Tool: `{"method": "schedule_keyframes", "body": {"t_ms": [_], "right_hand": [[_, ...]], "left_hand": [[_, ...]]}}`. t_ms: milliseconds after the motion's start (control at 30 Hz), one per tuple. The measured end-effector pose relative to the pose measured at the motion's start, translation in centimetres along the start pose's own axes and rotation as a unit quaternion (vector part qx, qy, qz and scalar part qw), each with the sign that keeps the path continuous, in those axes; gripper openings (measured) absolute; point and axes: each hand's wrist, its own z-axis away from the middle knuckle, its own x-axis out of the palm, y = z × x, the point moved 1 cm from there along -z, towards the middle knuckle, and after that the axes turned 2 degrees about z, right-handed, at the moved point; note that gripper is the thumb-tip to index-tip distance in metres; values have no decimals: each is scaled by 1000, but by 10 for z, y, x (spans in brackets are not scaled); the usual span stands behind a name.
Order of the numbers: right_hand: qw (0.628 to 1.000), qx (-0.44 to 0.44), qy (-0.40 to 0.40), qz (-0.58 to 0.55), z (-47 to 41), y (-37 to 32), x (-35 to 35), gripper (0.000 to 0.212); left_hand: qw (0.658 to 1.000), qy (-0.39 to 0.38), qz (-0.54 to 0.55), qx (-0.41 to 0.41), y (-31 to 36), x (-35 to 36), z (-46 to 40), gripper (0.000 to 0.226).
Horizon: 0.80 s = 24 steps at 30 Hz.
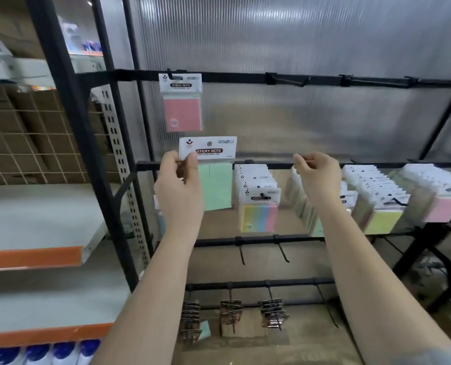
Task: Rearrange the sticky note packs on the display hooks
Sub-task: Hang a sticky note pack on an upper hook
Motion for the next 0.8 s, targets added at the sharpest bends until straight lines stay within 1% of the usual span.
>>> {"method": "schedule_keyframes", "body": {"t_ms": [200, 267, 333, 400, 500, 567, 733, 800], "right_hand": [[995, -20, -81, 62, 1, 53, -38, 23], [991, -20, -101, 82, 0, 68, -50, 20], [990, -18, -114, 87, -4, 76, -61, 16], [990, -21, -112, 88, -5, 81, -68, 16], [990, -11, -116, 83, -6, 87, -72, 16], [989, -3, -127, 80, -6, 90, -72, 18], [993, 5, -107, 58, -7, 91, -67, 17], [994, 9, -100, 51, -10, 91, -66, 15]], "left_hand": [[1000, 27, 9, 5, 34, 60, 28, 13], [999, 29, 14, 6, 46, 76, 35, 13], [999, 31, 15, 11, 57, 87, 39, 20], [999, 30, 9, 23, 67, 95, 38, 25], [999, 16, 9, 31, 76, 105, 30, 15], [999, 14, 14, 40, 80, 110, 21, 12], [998, 7, 40, 56, 91, 121, -2, 23], [997, 2, 52, 55, 93, 125, -11, 16]]}}
